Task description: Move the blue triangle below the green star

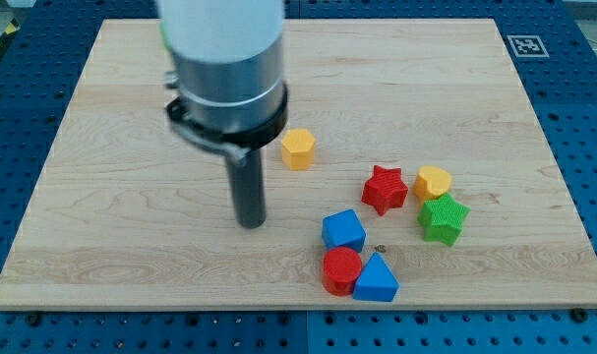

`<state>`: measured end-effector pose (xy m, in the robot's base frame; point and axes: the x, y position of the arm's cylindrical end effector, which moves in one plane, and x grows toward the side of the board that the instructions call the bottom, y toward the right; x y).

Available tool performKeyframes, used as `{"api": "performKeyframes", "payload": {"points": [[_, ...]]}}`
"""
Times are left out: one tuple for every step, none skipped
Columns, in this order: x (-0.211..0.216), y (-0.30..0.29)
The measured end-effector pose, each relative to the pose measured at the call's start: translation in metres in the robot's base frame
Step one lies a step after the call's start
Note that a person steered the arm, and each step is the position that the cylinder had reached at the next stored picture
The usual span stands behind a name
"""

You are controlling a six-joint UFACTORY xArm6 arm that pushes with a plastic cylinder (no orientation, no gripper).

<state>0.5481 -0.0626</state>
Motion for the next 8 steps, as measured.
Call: {"api": "performKeyframes", "payload": {"points": [[0.062,0.012],[0.071,0.022],[0.071,0.022],[0.071,0.042],[0.071,0.088],[0.071,0.124],[0.071,0.172],[0.071,0.172]]}}
